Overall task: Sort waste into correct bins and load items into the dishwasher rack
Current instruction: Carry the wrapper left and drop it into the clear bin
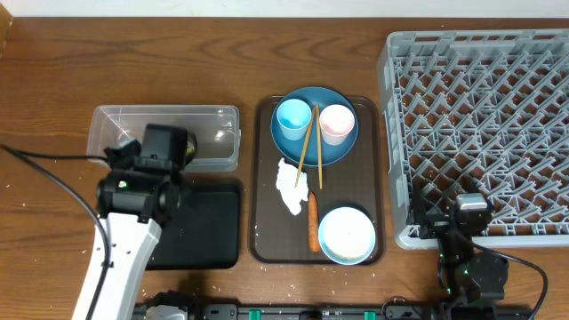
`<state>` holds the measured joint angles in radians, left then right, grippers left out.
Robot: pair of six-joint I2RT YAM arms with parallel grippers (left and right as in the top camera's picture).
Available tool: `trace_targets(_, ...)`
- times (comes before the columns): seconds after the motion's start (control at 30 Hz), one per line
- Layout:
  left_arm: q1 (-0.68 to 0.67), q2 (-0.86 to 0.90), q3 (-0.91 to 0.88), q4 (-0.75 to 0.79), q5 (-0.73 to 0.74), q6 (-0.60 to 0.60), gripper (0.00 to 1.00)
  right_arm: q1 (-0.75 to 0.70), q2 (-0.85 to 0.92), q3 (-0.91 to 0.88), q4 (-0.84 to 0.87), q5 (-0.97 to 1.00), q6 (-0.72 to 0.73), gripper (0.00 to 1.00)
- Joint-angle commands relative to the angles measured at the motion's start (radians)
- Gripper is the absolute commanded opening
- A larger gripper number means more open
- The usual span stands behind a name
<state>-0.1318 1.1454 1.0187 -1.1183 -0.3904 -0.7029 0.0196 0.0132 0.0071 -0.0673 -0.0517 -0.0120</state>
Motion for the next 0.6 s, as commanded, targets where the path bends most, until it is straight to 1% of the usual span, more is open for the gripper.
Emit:
trace_targets(0.0, 0.021, 0.01, -0.096, 0.003, -0.06, -0.102, 0.67, -0.003, 0.0, -0.002, -0.003, -0.001, -0.004, 0.99)
trace_targets(0.07, 0.046, 0.01, -0.14, 0.027, -0.064, -0.126, 0.68, -0.003, 0.0, -0.002, -0.003, -0.001, -0.004, 0.99)
trace_targets(0.23, 0.142, 0.01, -0.219, 0.106, -0.062, -0.124, 0.67, -0.003, 0.0, -0.002, -0.003, -0.001, -0.004, 0.99)
trace_targets(0.27, 0.161, 0.01, -0.224, 0.112, -0.053, -0.11, 0.67, -0.003, 0.0, -0.002, -0.004, -0.001, -0.004, 0.99)
trace_targets(0.43, 0.274, 0.01, -0.227, 0.164, 0.076, 0.05, 0.67, -0.003, 0.0, -0.002, -0.003, -0.001, -0.004, 0.99)
trace_targets(0.57, 0.347, 0.011, -0.24, 0.192, 0.172, 0.116, 0.68, -0.003, 0.0, -0.002, -0.003, -0.001, -0.004, 0.99)
